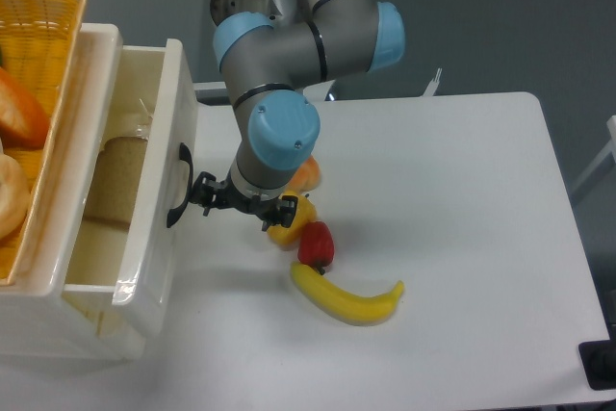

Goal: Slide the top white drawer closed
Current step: 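Push the drawer front with the gripper, sliding the drawer shut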

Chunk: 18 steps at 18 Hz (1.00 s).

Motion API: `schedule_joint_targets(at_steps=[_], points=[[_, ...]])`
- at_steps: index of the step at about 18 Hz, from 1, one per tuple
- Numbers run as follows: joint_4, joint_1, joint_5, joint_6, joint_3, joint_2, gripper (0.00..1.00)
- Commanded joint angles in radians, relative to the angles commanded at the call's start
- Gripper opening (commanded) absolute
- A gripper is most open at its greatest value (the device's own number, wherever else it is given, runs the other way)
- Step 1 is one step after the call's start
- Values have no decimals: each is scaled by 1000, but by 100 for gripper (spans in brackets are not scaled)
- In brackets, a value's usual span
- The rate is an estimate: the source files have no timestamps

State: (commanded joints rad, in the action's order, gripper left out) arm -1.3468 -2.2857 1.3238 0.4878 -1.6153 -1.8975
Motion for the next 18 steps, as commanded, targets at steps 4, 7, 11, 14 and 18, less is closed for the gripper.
schedule_joint_targets(at_steps=[4,7,11,14,18], points=[[0,20,2,0,3,0,100],[2,31,0,-2,3,6,100],[3,41,0,0,3,9,100],[3,45,0,0,2,9,100],[5,55,0,0,3,8,100]])
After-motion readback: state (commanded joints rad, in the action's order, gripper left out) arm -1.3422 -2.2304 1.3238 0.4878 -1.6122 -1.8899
